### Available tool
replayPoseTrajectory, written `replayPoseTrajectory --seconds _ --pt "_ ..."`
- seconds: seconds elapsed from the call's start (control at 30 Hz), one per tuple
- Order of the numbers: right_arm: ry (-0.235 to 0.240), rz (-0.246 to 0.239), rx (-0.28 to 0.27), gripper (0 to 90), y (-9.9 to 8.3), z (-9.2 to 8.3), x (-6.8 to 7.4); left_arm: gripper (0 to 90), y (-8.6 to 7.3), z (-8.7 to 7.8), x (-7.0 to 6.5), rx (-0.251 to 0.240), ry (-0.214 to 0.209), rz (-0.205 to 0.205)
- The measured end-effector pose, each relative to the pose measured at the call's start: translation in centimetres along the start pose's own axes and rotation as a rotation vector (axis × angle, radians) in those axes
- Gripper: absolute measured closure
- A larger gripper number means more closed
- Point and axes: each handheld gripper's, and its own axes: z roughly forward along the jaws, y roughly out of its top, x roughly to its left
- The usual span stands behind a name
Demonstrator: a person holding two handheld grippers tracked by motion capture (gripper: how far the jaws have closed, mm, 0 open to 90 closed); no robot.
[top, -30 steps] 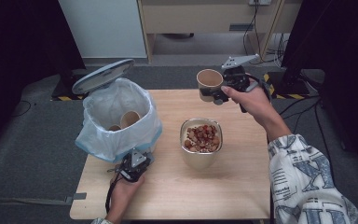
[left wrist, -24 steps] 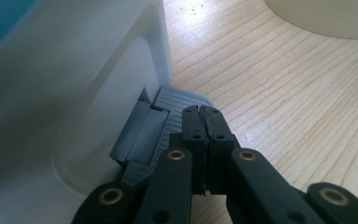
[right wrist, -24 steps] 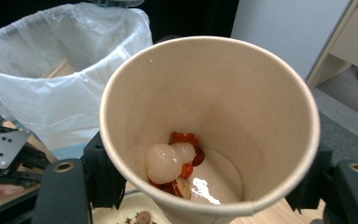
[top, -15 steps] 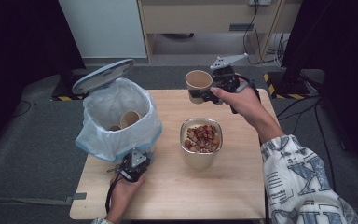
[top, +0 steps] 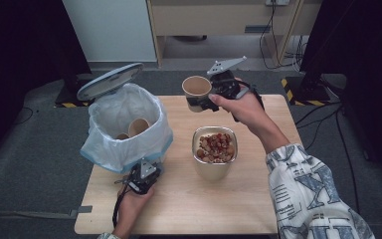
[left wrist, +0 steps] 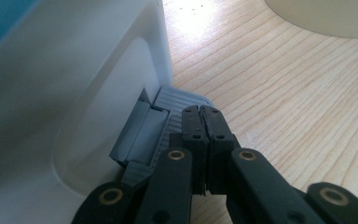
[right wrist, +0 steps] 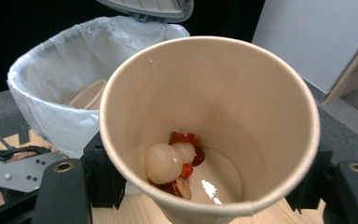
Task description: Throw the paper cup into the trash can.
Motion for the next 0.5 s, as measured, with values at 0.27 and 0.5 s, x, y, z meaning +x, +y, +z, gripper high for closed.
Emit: replayPoseTrajectory --seconds 0.27,0.5 --pt "0.021 0.009 -0.008 29.8 0.7 0.9 0.8 88.1 0.0 0.0 0.0 0.0 0.0 0.0" --pt "0.043 0.013 -0.013 29.8 1.3 1.6 1.4 88.0 0.0 0.0 0.0 0.0 -0.001 -0.003"
